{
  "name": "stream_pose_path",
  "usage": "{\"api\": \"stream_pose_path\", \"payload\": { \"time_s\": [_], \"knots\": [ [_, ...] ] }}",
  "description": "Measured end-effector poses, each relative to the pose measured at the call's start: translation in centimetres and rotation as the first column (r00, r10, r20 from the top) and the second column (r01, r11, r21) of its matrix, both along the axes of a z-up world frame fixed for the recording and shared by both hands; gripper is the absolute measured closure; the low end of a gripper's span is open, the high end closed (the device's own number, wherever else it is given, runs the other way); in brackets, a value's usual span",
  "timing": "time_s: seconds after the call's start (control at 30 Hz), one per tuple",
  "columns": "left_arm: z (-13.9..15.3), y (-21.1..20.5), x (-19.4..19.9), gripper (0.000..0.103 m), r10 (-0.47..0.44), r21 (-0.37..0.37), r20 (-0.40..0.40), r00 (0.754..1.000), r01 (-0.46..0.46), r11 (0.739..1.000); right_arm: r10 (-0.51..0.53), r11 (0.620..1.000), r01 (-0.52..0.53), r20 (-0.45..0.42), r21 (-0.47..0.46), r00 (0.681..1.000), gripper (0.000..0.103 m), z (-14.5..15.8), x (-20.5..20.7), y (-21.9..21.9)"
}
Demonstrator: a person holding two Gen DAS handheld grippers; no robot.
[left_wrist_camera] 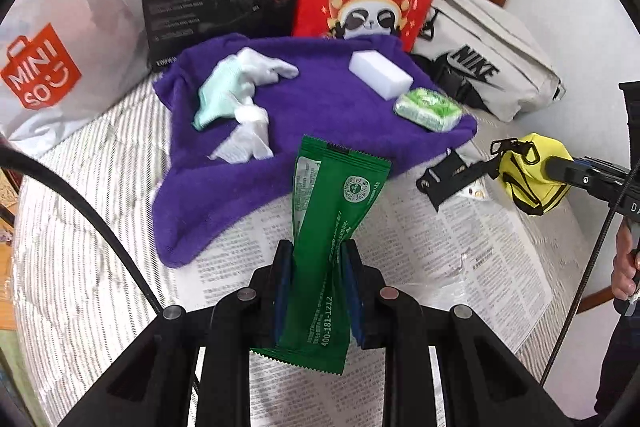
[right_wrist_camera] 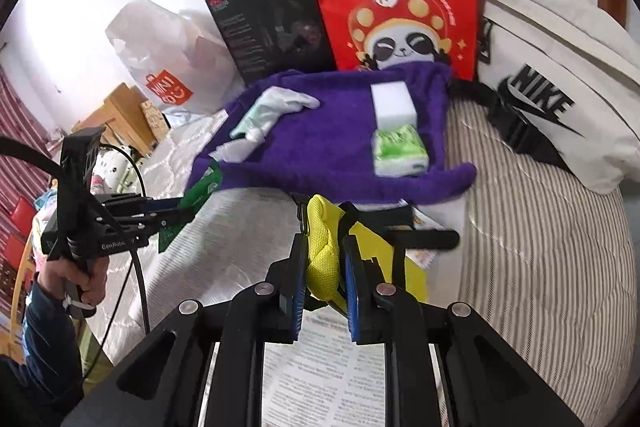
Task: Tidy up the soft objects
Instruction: 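Set the yellow bag on the towel with the right tool while the left lifts the green packet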
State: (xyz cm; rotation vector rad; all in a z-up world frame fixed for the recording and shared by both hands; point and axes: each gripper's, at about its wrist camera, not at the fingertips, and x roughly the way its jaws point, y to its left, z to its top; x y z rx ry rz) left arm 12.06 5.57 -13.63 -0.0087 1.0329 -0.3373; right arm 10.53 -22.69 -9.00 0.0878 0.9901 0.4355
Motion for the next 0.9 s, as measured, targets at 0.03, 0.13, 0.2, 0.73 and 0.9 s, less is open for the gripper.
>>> {"api": "stream_pose_path", "payload": {
  "time_s": [0.03, 0.13, 0.2, 0.73, 0.9],
  "knots": [
    [0.2, 0.1, 0.1, 0.080, 0.001, -0.005, 0.001, 1.000, -0.001, 1.000, 0.005, 1.000, -0.005, 0.007, 0.001, 1.000, 0.086, 0.2, 0.2, 0.3],
    [0.7, 0.7, 0.6, 0.080, 0.018, -0.006, 0.008, 1.000, -0.018, 1.000, 0.019, 1.000, -0.019, 0.032, 0.004, 0.999, 0.086, 1.2, 1.1, 1.1],
    [0.9, 1.1, 1.1, 0.080, 0.025, -0.009, 0.008, 1.000, -0.025, 1.000, 0.026, 1.000, -0.026, 0.050, 0.005, 0.998, 0.086, 1.9, 1.9, 1.5],
    [1.0, 2.6, 7.5, 0.080, 0.070, -0.010, -0.006, 0.998, -0.070, 0.997, 0.031, 0.995, -0.039, 0.080, 0.093, 0.996, 0.086, 1.4, 12.1, 5.1],
    [0.6, 3.3, 9.2, 0.080, 0.090, -0.005, -0.016, 0.996, -0.090, 0.996, -0.013, 0.987, 0.008, 0.028, 0.158, 1.000, 0.086, -1.2, 15.7, 5.4]
  ]
}}
